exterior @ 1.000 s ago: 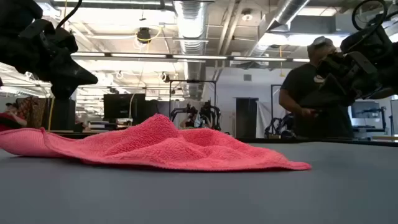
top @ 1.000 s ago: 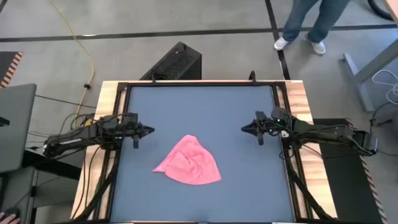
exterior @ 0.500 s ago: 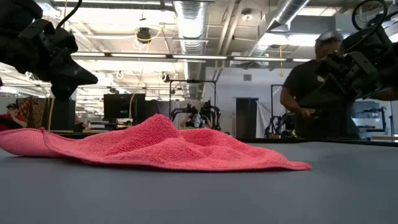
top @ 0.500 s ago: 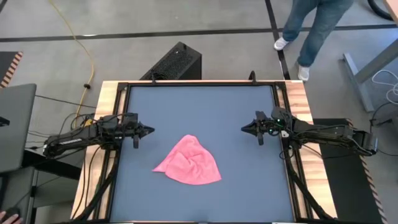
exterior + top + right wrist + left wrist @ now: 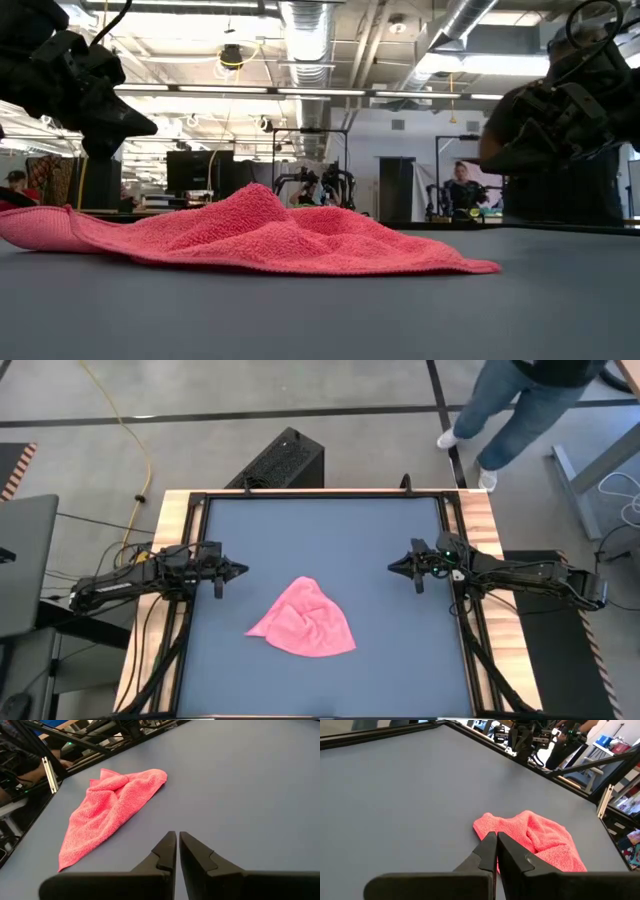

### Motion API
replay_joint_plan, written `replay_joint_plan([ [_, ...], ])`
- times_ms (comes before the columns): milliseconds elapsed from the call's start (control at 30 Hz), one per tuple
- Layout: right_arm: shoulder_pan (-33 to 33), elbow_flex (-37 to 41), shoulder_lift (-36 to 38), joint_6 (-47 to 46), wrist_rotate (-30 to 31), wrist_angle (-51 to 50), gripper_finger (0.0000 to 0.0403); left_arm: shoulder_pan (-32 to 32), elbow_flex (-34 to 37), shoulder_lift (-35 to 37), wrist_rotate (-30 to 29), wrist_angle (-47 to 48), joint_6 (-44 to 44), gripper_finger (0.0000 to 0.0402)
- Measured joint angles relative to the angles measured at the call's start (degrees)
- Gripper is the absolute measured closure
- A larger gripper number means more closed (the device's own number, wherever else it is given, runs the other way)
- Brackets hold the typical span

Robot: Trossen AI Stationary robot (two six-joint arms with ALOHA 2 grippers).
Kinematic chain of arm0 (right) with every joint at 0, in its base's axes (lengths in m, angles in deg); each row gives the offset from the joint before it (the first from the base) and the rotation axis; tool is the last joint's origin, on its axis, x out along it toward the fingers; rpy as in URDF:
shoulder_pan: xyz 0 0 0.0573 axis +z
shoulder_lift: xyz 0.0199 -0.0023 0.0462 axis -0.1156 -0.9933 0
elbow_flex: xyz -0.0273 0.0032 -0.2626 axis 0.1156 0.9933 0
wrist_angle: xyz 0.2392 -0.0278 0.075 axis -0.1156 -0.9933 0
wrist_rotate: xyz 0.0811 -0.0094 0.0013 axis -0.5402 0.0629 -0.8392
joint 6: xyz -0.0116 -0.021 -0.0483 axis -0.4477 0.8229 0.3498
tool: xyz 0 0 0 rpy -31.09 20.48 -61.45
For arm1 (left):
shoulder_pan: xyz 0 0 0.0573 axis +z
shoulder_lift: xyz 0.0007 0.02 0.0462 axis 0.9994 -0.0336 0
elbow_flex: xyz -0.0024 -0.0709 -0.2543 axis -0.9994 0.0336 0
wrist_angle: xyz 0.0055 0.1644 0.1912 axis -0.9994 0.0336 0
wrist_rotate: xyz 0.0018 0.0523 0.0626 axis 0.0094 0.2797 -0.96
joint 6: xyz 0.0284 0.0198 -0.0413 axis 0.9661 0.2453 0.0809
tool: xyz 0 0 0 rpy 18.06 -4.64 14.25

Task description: Roll towel into tight, uniform cylinder

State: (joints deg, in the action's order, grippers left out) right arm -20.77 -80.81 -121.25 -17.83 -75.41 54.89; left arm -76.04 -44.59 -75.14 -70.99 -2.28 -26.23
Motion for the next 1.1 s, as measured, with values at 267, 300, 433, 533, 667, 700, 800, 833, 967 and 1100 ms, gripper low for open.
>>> replay_joint_plan([
  [267, 0.0, 0.0, 0.0, 0.0, 0.0, 0.0, 0.0353, 0.0, 0.0, 0.0, 0.0, 0.0, 0.0, 0.0401],
  [300, 0.0, 0.0, 0.0, 0.0, 0.0, 0.0, 0.0353, 0.0, 0.0, 0.0, 0.0, 0.0, 0.0, 0.0401],
  [433, 0.0, 0.0, 0.0, 0.0, 0.0, 0.0, 0.0353, 0.0, 0.0, 0.0, 0.0, 0.0, 0.0, 0.0402],
  [533, 0.0, 0.0, 0.0, 0.0, 0.0, 0.0, 0.0353, 0.0, 0.0, 0.0, 0.0, 0.0, 0.0, 0.0401],
  [667, 0.0, 0.0, 0.0, 0.0, 0.0, 0.0, 0.0353, 0.0, 0.0, 0.0, 0.0, 0.0, 0.0, 0.0401],
  [700, 0.0, 0.0, 0.0, 0.0, 0.0, 0.0, 0.0353, 0.0, 0.0, 0.0, 0.0, 0.0, 0.0, 0.0402],
  [800, 0.0, 0.0, 0.0, 0.0, 0.0, 0.0, 0.0353, 0.0, 0.0, 0.0, 0.0, 0.0, 0.0, 0.0402],
  [833, 0.0, 0.0, 0.0, 0.0, 0.0, 0.0, 0.0353, 0.0, 0.0, 0.0, 0.0, 0.0, 0.0, 0.0402],
  [967, 0.0, 0.0, 0.0, 0.0, 0.0, 0.0, 0.0353, 0.0, 0.0, 0.0, 0.0, 0.0, 0.0, 0.0402],
  [1100, 0.0, 0.0, 0.0, 0.0, 0.0, 0.0, 0.0353, 0.0, 0.2, 0.0, -1.8, -1.4, 1.0, 0.0401],
])
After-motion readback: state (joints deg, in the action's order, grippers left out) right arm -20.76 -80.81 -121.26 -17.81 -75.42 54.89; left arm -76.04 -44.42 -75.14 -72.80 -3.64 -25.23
